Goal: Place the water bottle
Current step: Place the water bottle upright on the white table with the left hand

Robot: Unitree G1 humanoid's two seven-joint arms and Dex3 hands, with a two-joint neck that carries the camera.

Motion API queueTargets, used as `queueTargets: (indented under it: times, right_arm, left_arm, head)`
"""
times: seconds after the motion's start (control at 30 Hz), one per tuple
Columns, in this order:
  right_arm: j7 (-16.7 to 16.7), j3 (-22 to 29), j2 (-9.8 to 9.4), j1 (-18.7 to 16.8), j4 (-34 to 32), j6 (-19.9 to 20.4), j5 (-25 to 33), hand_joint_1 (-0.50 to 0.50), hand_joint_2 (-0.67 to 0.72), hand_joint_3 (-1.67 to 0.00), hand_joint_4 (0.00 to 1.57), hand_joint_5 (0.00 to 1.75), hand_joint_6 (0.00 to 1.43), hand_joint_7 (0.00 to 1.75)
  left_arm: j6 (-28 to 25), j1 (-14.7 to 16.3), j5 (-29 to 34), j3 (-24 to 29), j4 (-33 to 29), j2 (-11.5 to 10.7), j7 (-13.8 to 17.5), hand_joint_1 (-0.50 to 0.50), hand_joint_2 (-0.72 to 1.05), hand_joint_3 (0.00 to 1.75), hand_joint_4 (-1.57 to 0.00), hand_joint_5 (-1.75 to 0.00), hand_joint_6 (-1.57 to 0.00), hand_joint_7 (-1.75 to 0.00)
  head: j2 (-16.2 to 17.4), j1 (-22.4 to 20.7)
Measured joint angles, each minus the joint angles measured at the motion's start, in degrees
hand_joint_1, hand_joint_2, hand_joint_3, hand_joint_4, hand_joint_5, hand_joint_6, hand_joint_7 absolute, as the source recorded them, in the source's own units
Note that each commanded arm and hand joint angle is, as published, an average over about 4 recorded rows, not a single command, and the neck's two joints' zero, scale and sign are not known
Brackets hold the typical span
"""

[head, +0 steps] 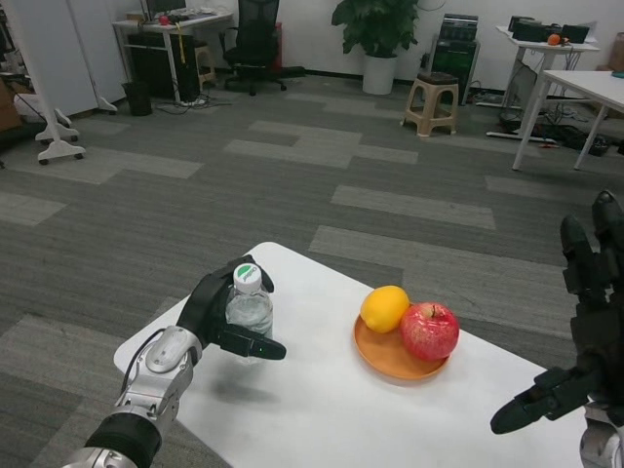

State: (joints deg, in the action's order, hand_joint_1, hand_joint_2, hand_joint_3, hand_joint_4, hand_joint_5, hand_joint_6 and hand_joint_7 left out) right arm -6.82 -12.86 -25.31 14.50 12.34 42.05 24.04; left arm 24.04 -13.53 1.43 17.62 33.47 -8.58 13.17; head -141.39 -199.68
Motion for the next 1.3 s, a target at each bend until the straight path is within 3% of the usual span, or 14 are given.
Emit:
queueTargets:
  times: [0.23,0.53,1.0,1.17,1.3]
  right_arm:
    - [0.0,-0.02,0.05,0.0,0.02,0.0,0.0,-0.12,0.6,0.0,0.0,0.0,0.0,0.0]
    - [0.0,-0.42,0.07,0.0,0.03,0.0,0.0,-0.12,0.6,0.0,0.0,0.0,0.0,0.0]
    - [0.0,-0.47,0.17,0.0,0.03,0.0,0.0,-0.12,0.6,0.0,0.0,0.0,0.0,0.0]
    - [0.0,-0.48,0.18,0.0,0.03,0.0,0.0,-0.12,0.6,0.0,0.0,0.0,0.0,0.0]
    - [0.0,-0.48,0.19,0.0,0.03,0.0,0.0,-0.12,0.6,0.0,0.0,0.0,0.0,0.0]
  left_arm:
    - [1.81,-1.1,-0.45,0.03,2.51,0.29,-0.42,0.5,0.45,0.07,-0.74,-1.75,-0.9,-1.68]
    - [3.98,-2.21,-0.44,-0.48,5.5,0.71,-1.42,0.5,0.07,0.0,-0.52,-1.75,-0.77,-1.68]
    - [4.95,-3.11,-0.33,-1.45,8.24,0.72,-1.73,0.5,-0.02,0.07,-0.37,-1.75,-0.62,-1.68]
    - [4.69,-3.03,-0.4,-1.91,9.3,0.77,-1.73,0.5,-0.1,0.02,-0.17,-1.75,-0.27,-1.68]
    - [4.19,-2.07,-0.4,-2.06,10.43,0.93,-1.72,0.5,-0.1,0.02,-0.02,-1.75,-0.13,-1.68]
  head:
    - [0.87,-0.49]
    - [1.76,-0.7]
    - [2.41,-1.17]
    - [2.51,-1.22]
    - [2.53,-1.23]
